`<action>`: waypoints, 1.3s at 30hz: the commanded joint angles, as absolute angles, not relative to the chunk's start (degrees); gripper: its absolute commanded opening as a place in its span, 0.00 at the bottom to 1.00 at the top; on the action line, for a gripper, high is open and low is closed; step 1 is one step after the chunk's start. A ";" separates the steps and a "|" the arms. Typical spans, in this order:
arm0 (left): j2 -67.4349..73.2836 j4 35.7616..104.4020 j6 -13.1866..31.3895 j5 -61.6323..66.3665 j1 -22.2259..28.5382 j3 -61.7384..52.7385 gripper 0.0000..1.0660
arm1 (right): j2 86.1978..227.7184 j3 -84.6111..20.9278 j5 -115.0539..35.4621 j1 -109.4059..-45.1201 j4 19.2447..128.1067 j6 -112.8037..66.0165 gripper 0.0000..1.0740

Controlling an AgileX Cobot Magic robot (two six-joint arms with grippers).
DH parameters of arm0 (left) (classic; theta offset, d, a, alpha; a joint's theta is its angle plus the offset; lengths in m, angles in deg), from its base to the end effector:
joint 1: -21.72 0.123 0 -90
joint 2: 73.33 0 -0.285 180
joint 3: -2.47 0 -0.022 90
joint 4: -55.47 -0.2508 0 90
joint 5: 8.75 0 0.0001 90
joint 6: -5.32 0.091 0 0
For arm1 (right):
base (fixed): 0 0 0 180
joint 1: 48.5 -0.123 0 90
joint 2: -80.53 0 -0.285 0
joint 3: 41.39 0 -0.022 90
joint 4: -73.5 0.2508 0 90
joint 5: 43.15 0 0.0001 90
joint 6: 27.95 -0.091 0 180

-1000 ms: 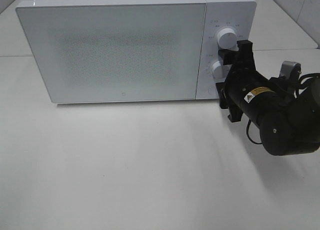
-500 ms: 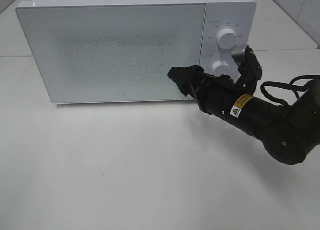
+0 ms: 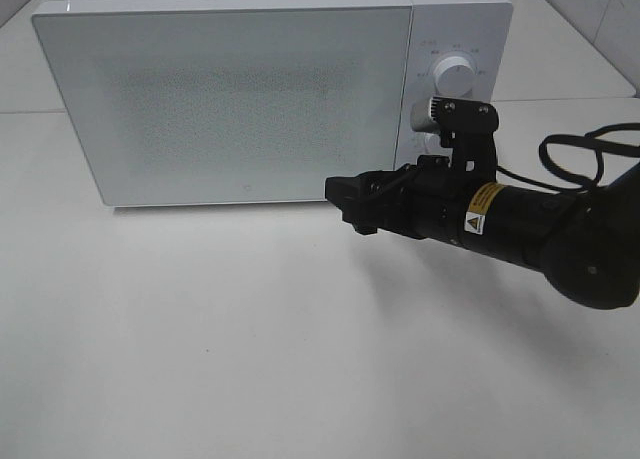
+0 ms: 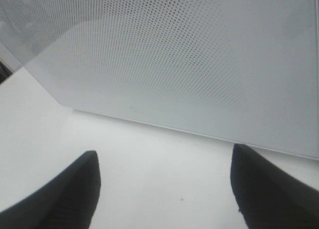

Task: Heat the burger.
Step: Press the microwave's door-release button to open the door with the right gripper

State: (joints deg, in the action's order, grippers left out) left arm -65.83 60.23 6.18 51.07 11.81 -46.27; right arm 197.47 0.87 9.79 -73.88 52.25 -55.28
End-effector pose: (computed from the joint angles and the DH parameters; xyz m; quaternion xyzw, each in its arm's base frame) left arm -0.0058 -0.0056 0.2780 0.0808 0.8437 -0.0831 0.5241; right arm 0.2792 0.1615 0.1231 -0.1638 0.7892 0.3075 0.5058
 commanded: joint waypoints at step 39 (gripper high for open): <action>-66.35 60.23 6.29 50.55 11.75 -46.38 0.00 | 179.82 -22.10 -88.12 -56.06 74.42 -35.40 0.58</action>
State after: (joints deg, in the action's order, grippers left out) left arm -65.83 60.23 6.18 51.07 11.81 -46.27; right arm 180.51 -21.70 -87.44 -56.98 72.93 -36.49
